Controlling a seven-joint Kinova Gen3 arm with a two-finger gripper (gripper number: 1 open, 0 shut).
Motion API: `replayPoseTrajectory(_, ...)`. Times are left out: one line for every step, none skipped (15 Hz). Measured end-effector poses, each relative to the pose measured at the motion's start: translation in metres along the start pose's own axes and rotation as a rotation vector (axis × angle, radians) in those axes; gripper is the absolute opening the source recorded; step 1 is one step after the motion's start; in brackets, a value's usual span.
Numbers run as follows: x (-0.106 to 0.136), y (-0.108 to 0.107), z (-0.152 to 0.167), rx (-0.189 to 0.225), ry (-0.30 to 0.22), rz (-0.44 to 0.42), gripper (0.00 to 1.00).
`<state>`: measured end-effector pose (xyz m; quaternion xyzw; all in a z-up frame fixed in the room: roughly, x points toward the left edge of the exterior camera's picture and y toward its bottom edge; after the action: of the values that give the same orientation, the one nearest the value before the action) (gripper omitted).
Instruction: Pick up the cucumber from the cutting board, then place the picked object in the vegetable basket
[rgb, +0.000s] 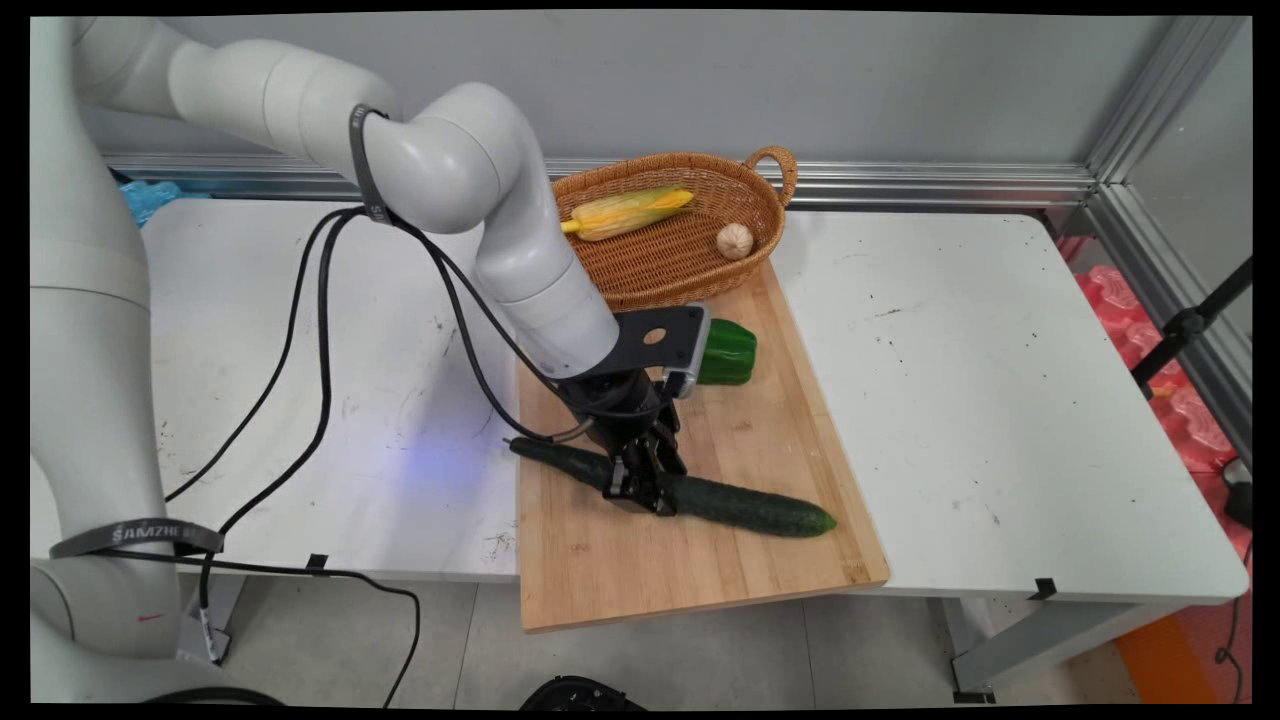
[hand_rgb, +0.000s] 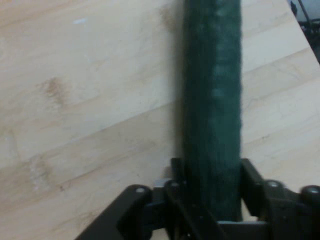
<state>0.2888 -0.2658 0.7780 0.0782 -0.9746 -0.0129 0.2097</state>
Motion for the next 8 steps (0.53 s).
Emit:
replayPoseTrajectory(0.0, 0.0, 0.001, -0.001, 0.0, 0.004, 0.0)
replayPoseTrajectory(0.001, -0.001, 0.001, 0.0, 0.0, 0.009, 0.0)
replayPoseTrajectory(0.002, -0.001, 0.001, 0.002, 0.001, 0.014, 0.0)
replayPoseTrajectory(0.002, -0.002, 0.0, 0.004, 0.002, 0.018, 0.0)
replayPoseTrajectory(0.004, -0.004, -0.002, 0.008, 0.004, 0.025, 0.0)
replayPoseTrajectory(0.005, -0.005, -0.003, 0.011, 0.006, 0.029, 0.0)
replayPoseTrajectory(0.006, -0.006, -0.007, 0.016, 0.008, 0.034, 0.0)
replayPoseTrajectory(0.007, -0.007, -0.009, 0.019, 0.009, 0.036, 0.0)
